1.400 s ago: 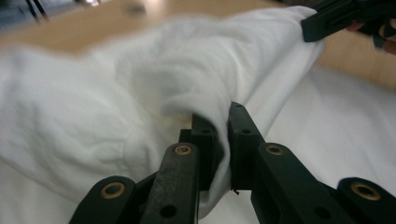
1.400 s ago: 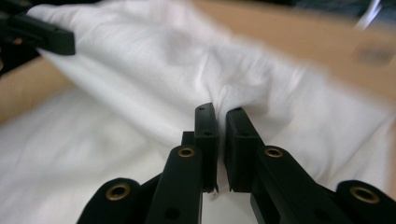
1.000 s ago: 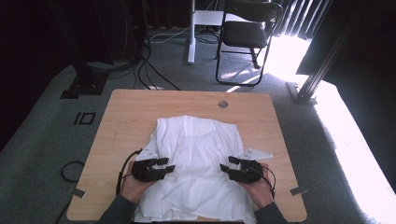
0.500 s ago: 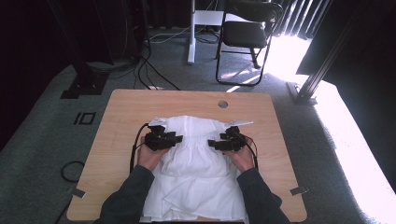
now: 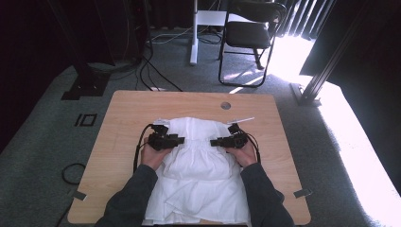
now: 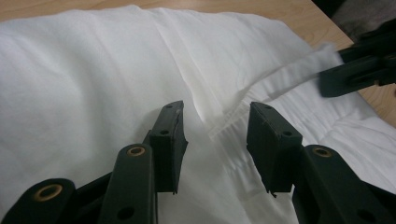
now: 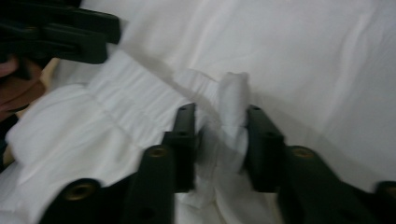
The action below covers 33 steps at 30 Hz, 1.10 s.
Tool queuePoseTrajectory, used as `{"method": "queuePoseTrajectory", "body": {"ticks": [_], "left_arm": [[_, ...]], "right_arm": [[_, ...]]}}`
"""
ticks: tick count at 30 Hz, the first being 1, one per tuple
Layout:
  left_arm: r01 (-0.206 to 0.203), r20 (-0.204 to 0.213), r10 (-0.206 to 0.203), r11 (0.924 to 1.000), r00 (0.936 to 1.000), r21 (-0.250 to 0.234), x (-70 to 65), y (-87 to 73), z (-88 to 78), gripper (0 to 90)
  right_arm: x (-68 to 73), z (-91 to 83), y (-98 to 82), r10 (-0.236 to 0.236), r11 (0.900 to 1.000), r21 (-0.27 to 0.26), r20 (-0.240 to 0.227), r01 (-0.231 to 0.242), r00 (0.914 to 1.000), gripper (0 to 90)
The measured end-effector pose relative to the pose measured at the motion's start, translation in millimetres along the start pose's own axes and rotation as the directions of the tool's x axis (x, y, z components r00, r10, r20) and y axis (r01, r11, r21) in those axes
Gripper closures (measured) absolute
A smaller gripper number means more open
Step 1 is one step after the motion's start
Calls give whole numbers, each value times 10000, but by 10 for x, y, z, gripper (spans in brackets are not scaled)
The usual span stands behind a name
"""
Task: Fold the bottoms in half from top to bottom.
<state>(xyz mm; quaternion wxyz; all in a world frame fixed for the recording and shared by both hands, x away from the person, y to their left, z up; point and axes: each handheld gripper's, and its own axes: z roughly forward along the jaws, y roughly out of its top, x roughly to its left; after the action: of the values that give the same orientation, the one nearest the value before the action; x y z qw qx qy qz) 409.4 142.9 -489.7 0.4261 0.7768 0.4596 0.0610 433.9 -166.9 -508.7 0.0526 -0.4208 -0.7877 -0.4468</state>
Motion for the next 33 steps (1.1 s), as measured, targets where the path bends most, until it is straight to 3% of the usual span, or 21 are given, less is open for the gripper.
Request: {"method": "queuePoseTrajectory", "body": {"ticks": [3, 5, 10, 14, 18, 19, 21, 22, 23, 24, 25, 26, 27, 29, 30, 31, 32, 33], "left_arm": [[-35, 53, 35, 9999, 10000, -109, -8, 20, -39, 583], [-20, 77, 22, 9999, 10000, -163, -14, 29, -51, 583], [-65, 128, 68, 9996, 9999, -259, -70, 71, -60, 583], [-403, 265, 402, 9992, 9988, 9, -203, 63, 44, 583], [-749, 142, 742, 9955, 9971, 579, -302, -7, 190, 583], [-827, 167, 816, 9936, 9965, 773, -316, -34, 222, 583], [-996, 213, 979, 9894, 9950, 1059, -350, -99, 272, 583], [-996, 213, 979, 9894, 9950, 1059, -350, -99, 272, 583], [-1095, 294, 1067, 9868, 9939, 1197, -368, -135, 288, 583], [-1184, 586, 1121, 9860, 9920, 1171, -423, -218, 282, 583], [-1242, 774, 1159, 9857, 9902, 1138, -443, -251, 268, 584], [-1242, 774, 1159, 9857, 9902, 1138, -443, -251, 268, 583], [-1555, 1122, 1444, 9831, 9831, 970, -529, -369, 207, 581], [-1706, 1208, 1592, 9811, 9798, 908, -566, -424, 174, 569], [-1912, 1492, 1767, 9775, 9729, 891, -627, -527, 114, 566], [-1912, 1492, 1767, 9775, 9729, 891, -627, -527, 114, 569], [-2124, 1741, 1965, 9741, 9649, 781, -679, -626, 59, 569], [-2229, 1735, 2066, 9715, 9629, 808, -699, -669, 43, 569]], "right_arm": [[125, -176, -49, -548, 9972, -534, -429, 525, 9976, 774], [214, -308, -114, -1094, 9900, -1007, -1037, 990, 9886, 774], [401, -600, -328, -2138, 9677, -1809, -2203, 1755, 9517, 770], [520, -738, -494, -2768, 9525, -2002, -2552, 2295, 9264, 767], [647, -836, -639, -3518, 9282, -2351, -3033, 2882, 8856, 760], [685, -847, -679, -3768, 9195, -2423, -3198, 3094, 8694, 759], [737, -851, -733, -4056, 9094, -2434, -3397, 3372, 8486, 752], [757, -852, -757, -4167, 9052, -2415, -3416, 3499, 8424, 742], [757, -852, -757, -4167, 9052, -2415, -3416, 3499, 8424, 742], [777, -858, -795, -4247, 9023, -2378, -3482, 3595, 8357, 674], [779, -868, -809, -4197, 9045, -2363, -3464, 3549, 8390, 603], [779, -868, -809, -4197, 9045, -2363, -3464, 3549, 8390, 603], [761, -907, -826, -4107, 9065, -2513, -3392, 3392, 8463, 485], [719, -963, -825, -3957, 9104, -2669, -3376, 3162, 8541, 459], [693, -989, -819, -3855, 9130, -2714, -3299, 3046, 8617, 449], [663, -1011, -810, -3727, 9155, -2810, -3226, 2879, 8701, 448], [630, -1031, -799, -3507, 9203, -2885, -3097, 2641, 8838, 448], [593, -1044, -788, -3257, 9251, -2957, -2957, 2382, 8980, 449]]}}
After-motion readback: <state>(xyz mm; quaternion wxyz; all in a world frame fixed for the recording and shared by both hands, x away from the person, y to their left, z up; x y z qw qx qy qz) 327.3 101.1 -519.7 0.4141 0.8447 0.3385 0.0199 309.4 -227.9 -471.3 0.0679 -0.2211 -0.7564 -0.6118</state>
